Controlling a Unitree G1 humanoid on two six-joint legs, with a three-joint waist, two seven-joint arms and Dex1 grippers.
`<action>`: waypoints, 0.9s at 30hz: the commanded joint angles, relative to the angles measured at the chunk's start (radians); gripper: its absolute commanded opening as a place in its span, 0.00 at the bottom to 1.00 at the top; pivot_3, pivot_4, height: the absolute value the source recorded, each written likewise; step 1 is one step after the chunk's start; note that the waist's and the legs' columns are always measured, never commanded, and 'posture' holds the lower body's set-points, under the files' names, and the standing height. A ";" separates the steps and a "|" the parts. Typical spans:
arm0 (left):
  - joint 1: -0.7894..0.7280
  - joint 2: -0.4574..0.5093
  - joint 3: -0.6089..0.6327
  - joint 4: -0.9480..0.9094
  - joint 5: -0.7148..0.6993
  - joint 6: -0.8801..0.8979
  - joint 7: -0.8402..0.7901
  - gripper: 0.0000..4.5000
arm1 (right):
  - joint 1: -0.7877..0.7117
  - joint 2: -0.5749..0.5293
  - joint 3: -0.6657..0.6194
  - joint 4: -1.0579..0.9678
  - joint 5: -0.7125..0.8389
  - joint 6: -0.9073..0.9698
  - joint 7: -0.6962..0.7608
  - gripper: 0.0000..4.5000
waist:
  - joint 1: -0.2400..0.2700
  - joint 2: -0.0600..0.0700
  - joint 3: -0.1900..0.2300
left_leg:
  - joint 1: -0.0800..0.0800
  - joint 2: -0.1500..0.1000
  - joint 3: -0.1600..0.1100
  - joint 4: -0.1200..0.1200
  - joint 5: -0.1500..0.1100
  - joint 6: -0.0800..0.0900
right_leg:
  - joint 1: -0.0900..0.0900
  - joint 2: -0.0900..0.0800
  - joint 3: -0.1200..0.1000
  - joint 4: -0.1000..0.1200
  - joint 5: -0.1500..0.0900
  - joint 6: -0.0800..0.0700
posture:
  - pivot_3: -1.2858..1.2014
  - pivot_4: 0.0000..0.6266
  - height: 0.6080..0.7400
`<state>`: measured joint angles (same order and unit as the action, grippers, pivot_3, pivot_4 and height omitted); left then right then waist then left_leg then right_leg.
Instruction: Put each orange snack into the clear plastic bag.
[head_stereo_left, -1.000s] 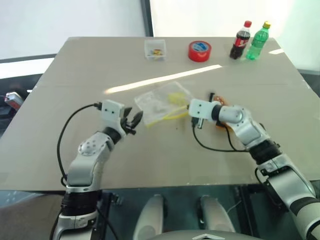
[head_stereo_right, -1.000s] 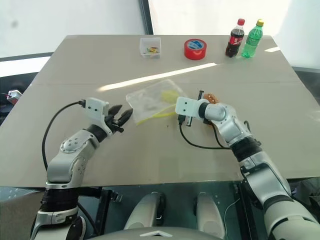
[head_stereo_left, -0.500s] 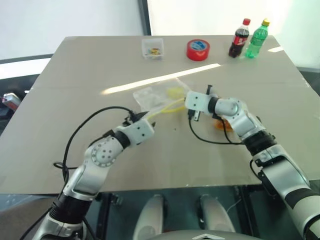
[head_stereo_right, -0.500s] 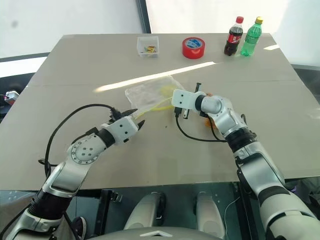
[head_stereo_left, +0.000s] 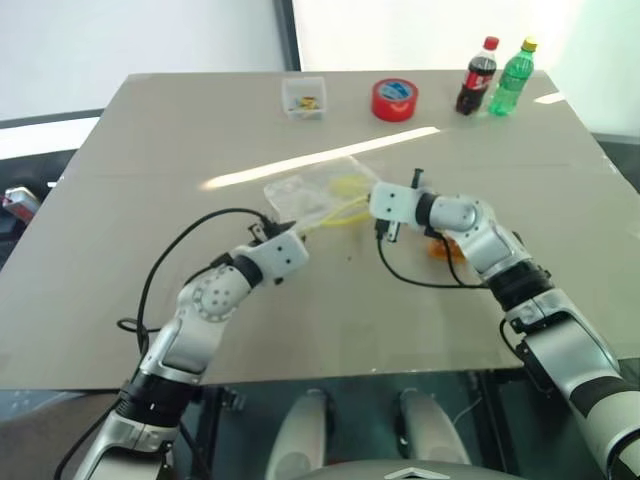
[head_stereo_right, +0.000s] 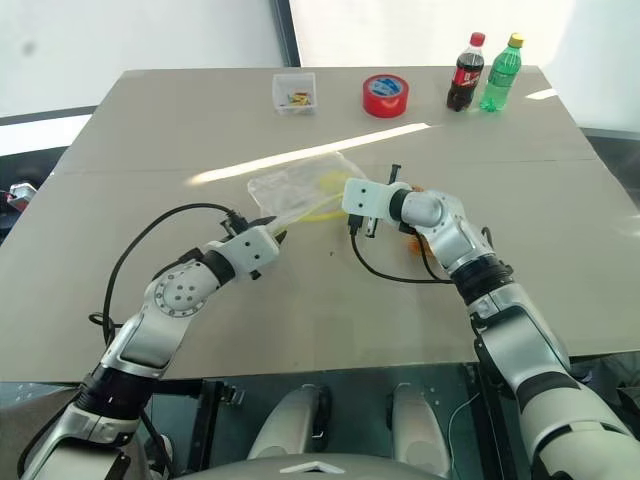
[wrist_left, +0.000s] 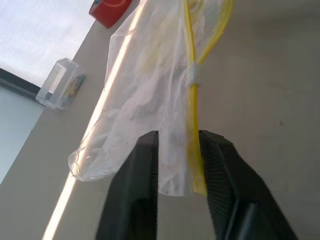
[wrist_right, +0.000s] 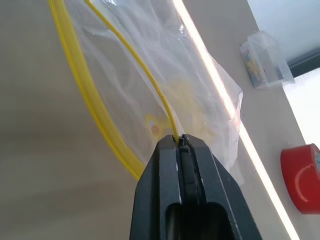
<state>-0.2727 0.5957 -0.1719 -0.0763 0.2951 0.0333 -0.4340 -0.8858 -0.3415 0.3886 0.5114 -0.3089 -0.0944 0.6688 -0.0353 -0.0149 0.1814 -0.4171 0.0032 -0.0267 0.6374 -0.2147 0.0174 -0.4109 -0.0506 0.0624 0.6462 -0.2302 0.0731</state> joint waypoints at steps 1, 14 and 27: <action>-0.039 -0.002 -0.014 0.025 0.019 -0.051 -0.005 0.02 | 0.001 0.014 -0.032 -0.068 0.037 0.029 0.023 0.00 | -0.002 0.000 0.000 | 0.000 0.000 0.000 0.000 0.000 0.000 | 0.000 0.000 0.000 0.000 0.000 0.000 | 0.52 0.24 1.00; -0.061 -0.058 -0.006 0.051 0.026 -0.014 0.010 0.00 | 0.139 -0.056 -0.098 -0.353 0.105 0.230 0.100 0.60 | -0.002 0.000 0.000 | 0.000 0.000 -0.001 0.001 0.000 0.000 | 0.000 0.000 0.000 0.002 0.000 0.000 | 0.52 0.24 1.00; -0.085 -0.123 -0.016 0.052 0.009 0.005 0.008 0.00 | 0.172 -0.019 -0.081 -0.334 0.112 0.211 0.060 0.04 | -0.003 0.000 0.000 | 0.000 0.000 0.000 0.005 0.000 0.000 | 0.000 0.000 0.000 0.006 0.000 0.000 | 0.52 0.24 1.00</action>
<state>-0.3442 0.4764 -0.1971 -0.0077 0.3100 0.0425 -0.4322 -0.6873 -0.3666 0.3147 0.1711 -0.1946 0.1444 0.7523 -0.0383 -0.0151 0.1813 -0.4172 0.0031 -0.0262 0.6433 -0.2146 0.0175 -0.4108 -0.0500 0.0622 0.6528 -0.2302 0.0733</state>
